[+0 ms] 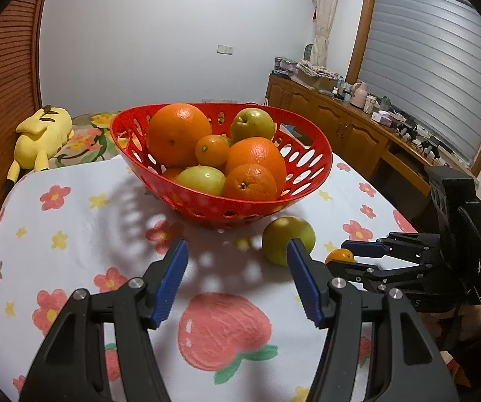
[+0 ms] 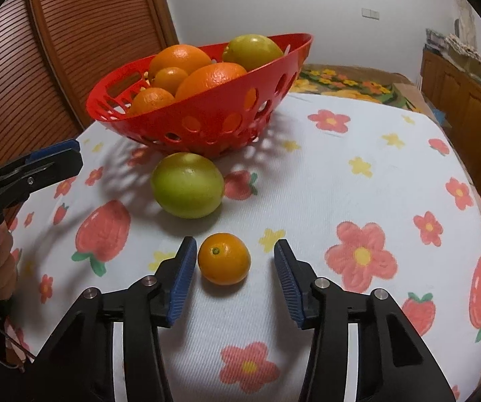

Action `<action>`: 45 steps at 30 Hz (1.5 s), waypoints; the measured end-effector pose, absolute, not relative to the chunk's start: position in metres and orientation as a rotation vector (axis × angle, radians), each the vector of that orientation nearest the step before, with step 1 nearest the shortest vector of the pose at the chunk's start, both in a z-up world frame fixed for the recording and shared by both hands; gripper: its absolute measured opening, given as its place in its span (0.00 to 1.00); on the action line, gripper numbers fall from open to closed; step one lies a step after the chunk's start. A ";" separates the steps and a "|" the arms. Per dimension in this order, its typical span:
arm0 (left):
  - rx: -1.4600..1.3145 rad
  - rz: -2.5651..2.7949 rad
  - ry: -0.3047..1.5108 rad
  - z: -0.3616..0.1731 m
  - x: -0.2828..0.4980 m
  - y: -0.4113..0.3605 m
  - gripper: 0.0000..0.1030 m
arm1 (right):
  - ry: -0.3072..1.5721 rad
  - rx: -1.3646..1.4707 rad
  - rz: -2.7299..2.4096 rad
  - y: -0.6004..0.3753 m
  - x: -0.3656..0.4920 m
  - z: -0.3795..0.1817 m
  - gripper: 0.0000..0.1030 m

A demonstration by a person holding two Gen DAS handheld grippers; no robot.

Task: Organize fruits
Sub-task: 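Withdraw both tools and move toward a green pomelo and small orange, then close right tool on the small orange while left tool closes on the green pomelo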

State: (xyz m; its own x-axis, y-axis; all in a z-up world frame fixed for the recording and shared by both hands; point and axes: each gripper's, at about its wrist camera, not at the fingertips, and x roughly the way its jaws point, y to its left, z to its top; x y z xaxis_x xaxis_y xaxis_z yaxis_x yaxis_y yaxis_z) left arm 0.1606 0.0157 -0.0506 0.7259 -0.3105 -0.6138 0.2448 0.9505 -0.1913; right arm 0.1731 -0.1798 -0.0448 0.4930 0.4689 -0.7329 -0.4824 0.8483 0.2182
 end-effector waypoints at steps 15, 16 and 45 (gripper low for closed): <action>-0.106 -0.323 0.731 -0.057 0.168 0.005 0.59 | 0.893 -0.025 0.611 -0.177 0.168 -0.045 0.28; -0.107 -0.327 0.734 -0.057 0.169 0.003 0.59 | 0.888 -0.018 0.609 -0.181 0.166 -0.044 0.28; -0.023 -0.400 0.854 -0.072 0.211 -0.056 0.59 | 0.789 0.018 0.537 -0.235 0.134 -0.046 0.28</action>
